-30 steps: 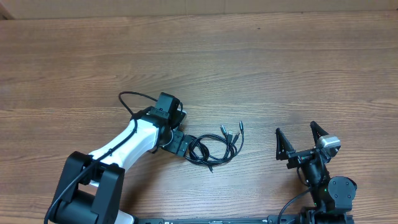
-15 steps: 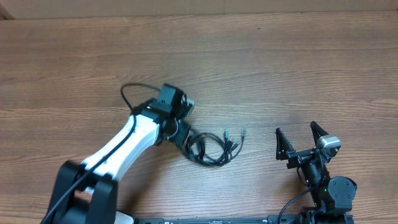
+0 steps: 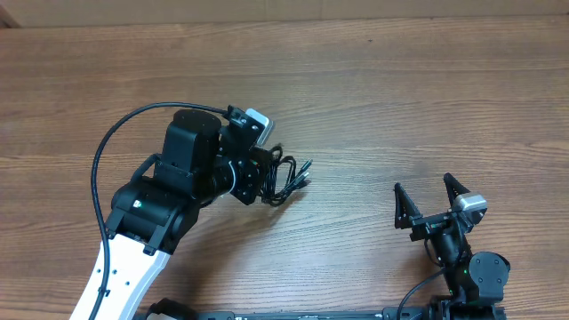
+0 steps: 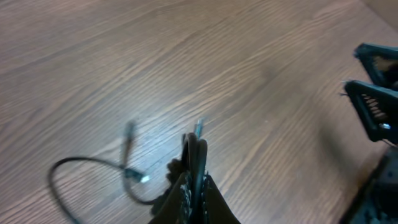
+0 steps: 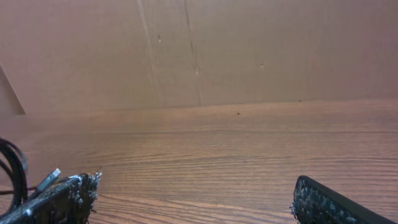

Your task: Untangle cables

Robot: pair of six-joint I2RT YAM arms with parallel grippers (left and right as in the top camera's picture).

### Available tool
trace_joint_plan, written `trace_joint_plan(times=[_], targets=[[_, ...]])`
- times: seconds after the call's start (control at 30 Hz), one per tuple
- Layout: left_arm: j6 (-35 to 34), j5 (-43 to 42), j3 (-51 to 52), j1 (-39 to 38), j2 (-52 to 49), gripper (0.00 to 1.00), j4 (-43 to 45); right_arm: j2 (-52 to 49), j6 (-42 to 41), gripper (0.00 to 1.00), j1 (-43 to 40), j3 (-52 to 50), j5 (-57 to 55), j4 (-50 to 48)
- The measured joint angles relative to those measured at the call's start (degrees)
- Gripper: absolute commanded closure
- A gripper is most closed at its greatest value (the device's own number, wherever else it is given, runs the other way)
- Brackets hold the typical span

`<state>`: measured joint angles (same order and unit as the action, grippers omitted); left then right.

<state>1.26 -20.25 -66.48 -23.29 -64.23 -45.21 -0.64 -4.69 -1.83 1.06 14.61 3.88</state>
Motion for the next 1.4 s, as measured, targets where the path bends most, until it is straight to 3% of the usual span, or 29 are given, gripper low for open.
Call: trace_joint_plan(times=[0.13,0.2,0.23,0.3,0.47,0.6,0.73,0.83,0.97,1.23,1.4], targets=[[0.9,-6.05,0.0,0.0,0.0,0.96,-0.07,0.02,-7.76,0.0,0.0,0.7,5.79,-0.5],[1.7,-8.17,0.0,0.0,0.0,0.96,-0.04,-0.09,-10.97,0.0,0.0,6.05,10.34,7.45],[2.14,-9.2,0.0,0.0,0.0,0.96,0.09,-0.24,-12.22,0.0,0.0,14.6,12.61,20.83],[2.34,-10.29,0.0,0.0,0.0,0.96,0.24,-1.55,-12.94,0.0,0.0,24.9,13.73,32.33],[2.34,-11.1,0.0,0.0,0.11,0.96,1.73,-16.63,-13.33,0.0,0.0,39.71,18.51,50.03],[2.34,-11.28,0.0,0.0,0.11,0.96,1.62,-24.61,-15.06,0.0,0.0,40.22,31.65,42.73],[2.27,-12.9,0.0,0.0,0.09,0.96,2.82,-24.98,-29.35,0.0,0.0,40.3,36.26,36.06],[1.42,-19.43,0.0,0.0,-1.07,0.96,9.94,-24.98,-34.23,0.04,0.0,40.3,36.63,35.63],[-0.55,-22.99,0.0,-2.43,-2.95,0.96,14.88,-24.98,-35.82,0.05,0.0,40.3,37.51,35.56],[-12.13,-23.89,0.07,-12.07,-8.9,0.96,34.73,-25.03,-35.93,0.05,0.0,40.3,37.48,33.99],[-14.64,-22.03,0.07,-13.75,-10.91,0.96,36.68,-27.45,-37.79,0.1,0.0,40.3,36.11,31.3]])
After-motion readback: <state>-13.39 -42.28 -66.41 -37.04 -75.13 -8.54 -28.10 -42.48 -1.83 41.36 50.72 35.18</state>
